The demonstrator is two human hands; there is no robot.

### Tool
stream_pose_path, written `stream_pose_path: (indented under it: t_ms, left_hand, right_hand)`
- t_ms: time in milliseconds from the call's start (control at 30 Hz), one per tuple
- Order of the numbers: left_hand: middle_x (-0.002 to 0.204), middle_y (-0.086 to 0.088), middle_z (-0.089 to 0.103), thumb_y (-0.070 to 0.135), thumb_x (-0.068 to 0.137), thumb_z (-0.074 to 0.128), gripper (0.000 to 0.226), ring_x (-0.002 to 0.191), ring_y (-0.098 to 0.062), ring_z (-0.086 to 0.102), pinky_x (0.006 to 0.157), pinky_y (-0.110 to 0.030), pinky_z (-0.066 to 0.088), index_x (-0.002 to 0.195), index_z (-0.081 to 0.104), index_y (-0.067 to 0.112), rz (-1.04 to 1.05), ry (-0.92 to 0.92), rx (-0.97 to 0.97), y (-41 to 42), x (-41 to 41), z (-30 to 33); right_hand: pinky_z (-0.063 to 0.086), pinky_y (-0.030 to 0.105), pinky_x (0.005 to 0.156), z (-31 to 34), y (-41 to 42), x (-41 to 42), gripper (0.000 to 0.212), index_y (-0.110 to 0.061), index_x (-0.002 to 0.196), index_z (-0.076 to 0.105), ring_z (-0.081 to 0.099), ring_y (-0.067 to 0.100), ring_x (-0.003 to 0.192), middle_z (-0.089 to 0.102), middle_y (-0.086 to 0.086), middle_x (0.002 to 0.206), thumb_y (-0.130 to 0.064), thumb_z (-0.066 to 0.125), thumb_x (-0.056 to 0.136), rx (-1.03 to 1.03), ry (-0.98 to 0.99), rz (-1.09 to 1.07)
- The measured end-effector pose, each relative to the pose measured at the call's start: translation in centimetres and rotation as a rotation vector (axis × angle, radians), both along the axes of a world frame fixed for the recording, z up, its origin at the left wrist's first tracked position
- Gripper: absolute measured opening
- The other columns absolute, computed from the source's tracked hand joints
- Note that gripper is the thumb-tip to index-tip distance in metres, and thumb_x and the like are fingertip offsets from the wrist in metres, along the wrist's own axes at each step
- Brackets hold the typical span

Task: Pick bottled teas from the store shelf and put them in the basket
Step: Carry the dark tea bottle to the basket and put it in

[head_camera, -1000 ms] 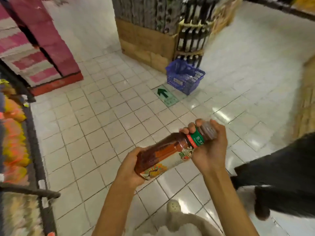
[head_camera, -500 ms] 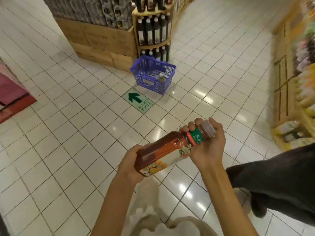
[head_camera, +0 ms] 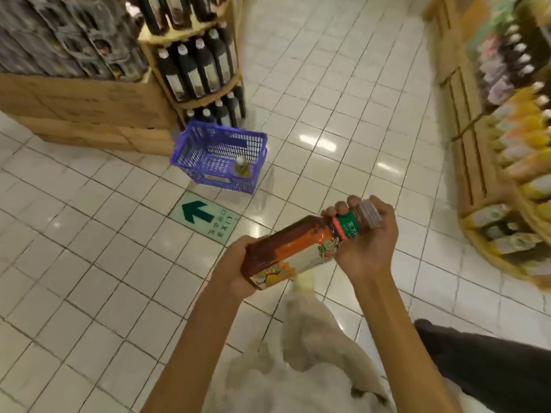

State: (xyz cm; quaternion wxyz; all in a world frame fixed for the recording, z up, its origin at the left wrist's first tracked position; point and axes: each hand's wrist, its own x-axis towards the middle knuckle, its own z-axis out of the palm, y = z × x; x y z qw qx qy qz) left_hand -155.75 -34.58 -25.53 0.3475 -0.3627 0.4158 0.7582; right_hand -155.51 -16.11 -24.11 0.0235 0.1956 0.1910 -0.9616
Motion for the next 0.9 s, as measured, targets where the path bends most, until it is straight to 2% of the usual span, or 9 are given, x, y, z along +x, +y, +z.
stream_pose_path:
  t_ms: [133, 300, 400, 500, 567, 667, 733, 833, 900]
  left_hand:
    - [0.063, -0.017, 0.069, 0.017, 0.091, 0.042, 0.047, 0.051, -0.028, 0.069, 0.044, -0.036, 0.056, 0.056, 0.07, 0.003, 0.041, -0.059, 0.006, 2.1, -10.6, -2.7]
    - [0.078, -0.019, 0.071, 0.023, 0.09, 0.05, 0.037, 0.071, -0.032, 0.07, 0.066, -0.037, 0.058, 0.064, 0.07, 0.005, 0.222, -0.133, 0.05, 2.8, -21.1, -4.4]
    - [0.099, -0.019, 0.066, 0.028, 0.091, 0.05, 0.03, 0.088, -0.032, 0.061, 0.077, -0.04, 0.048, 0.089, 0.067, 0.003, 0.287, -0.172, 0.053, 2.0, -26.7, -5.5]
    - [0.116, -0.02, 0.058, 0.03, 0.089, 0.052, 0.039, 0.095, -0.033, 0.056, 0.078, -0.041, 0.048, 0.118, 0.058, 0.005, 0.377, -0.245, 0.118, 0.7, -32.0, -7.9]
    - [0.106, -0.022, 0.064, 0.028, 0.088, 0.049, 0.04, 0.09, -0.033, 0.058, 0.078, -0.04, 0.047, 0.112, 0.061, -0.001, 0.398, -0.26, 0.15, -0.5, -35.5, -10.0]
    - [0.085, -0.021, 0.07, 0.026, 0.091, 0.044, 0.037, 0.078, -0.033, 0.064, 0.079, -0.04, 0.046, 0.089, 0.069, -0.002, 0.437, -0.268, 0.156, -2.5, -40.6, -13.2]
    - [0.088, -0.019, 0.069, 0.025, 0.093, 0.044, 0.034, 0.083, -0.033, 0.062, 0.082, -0.042, 0.045, 0.091, 0.067, 0.0, 0.49, -0.283, 0.125, -3.9, -43.7, -15.0]
    - [0.091, -0.016, 0.069, 0.024, 0.097, 0.041, 0.029, 0.09, -0.03, 0.058, 0.088, -0.041, 0.042, 0.096, 0.063, 0.005, 0.576, -0.26, 0.097, -6.3, -48.0, -17.7]
    - [0.082, -0.013, 0.071, 0.021, 0.099, 0.039, 0.027, 0.086, -0.027, 0.058, 0.082, -0.037, 0.043, 0.092, 0.062, 0.007, 0.607, -0.251, 0.085, -7.8, -50.7, -19.6]
  right_hand:
    - [0.045, 0.031, 0.071, -1.4, 1.7, -11.5, 0.019, -0.011, 0.068, 0.055, 0.05, 0.022, 0.065, 0.054, 0.007, 0.062, -0.028, 0.055, 0.076, 0.04, -0.082, 0.024]
    - [0.045, 0.032, 0.075, -1.2, 2.1, -24.8, 0.022, -0.011, 0.07, 0.058, 0.056, 0.022, 0.068, 0.057, 0.007, 0.067, -0.031, 0.055, 0.08, 0.17, -0.062, 0.212]
    - [0.047, 0.033, 0.08, -1.6, 0.7, -31.5, 0.018, -0.013, 0.079, 0.06, 0.059, 0.02, 0.077, 0.062, 0.005, 0.074, -0.031, 0.061, 0.08, 0.247, -0.022, 0.339]
    - [0.053, 0.029, 0.072, -2.9, -1.6, -37.9, 0.006, -0.016, 0.081, 0.064, 0.065, 0.016, 0.077, 0.067, 0.002, 0.076, -0.015, 0.062, 0.076, 0.403, 0.001, 0.471]
    - [0.054, 0.025, 0.067, -4.5, -3.5, -42.2, 0.021, -0.02, 0.075, 0.069, 0.066, 0.011, 0.076, 0.069, -0.001, 0.075, -0.003, 0.06, 0.067, 0.562, 0.021, 0.552]
    - [0.052, 0.024, 0.065, -6.8, -6.5, -47.6, 0.027, -0.01, 0.085, 0.063, 0.064, 0.013, 0.079, 0.068, 0.0, 0.08, 0.001, 0.06, 0.061, 0.784, 0.037, 0.647]
    - [0.053, 0.025, 0.069, -8.1, -8.4, -50.7, 0.032, -0.008, 0.092, 0.061, 0.064, 0.016, 0.085, 0.067, 0.005, 0.089, 0.003, 0.066, 0.063, 0.863, 0.013, 0.707]
    - [0.055, 0.035, 0.079, -10.0, -10.5, -54.9, 0.04, -0.016, 0.101, 0.064, 0.064, 0.023, 0.096, 0.067, 0.012, 0.104, 0.011, 0.072, 0.072, 1.028, 0.008, 0.846]
    - [0.056, 0.03, 0.077, -11.6, -11.7, -57.8, 0.045, -0.024, 0.1, 0.064, 0.064, 0.022, 0.097, 0.067, 0.009, 0.107, 0.009, 0.074, 0.072, 1.188, 0.062, 0.95]
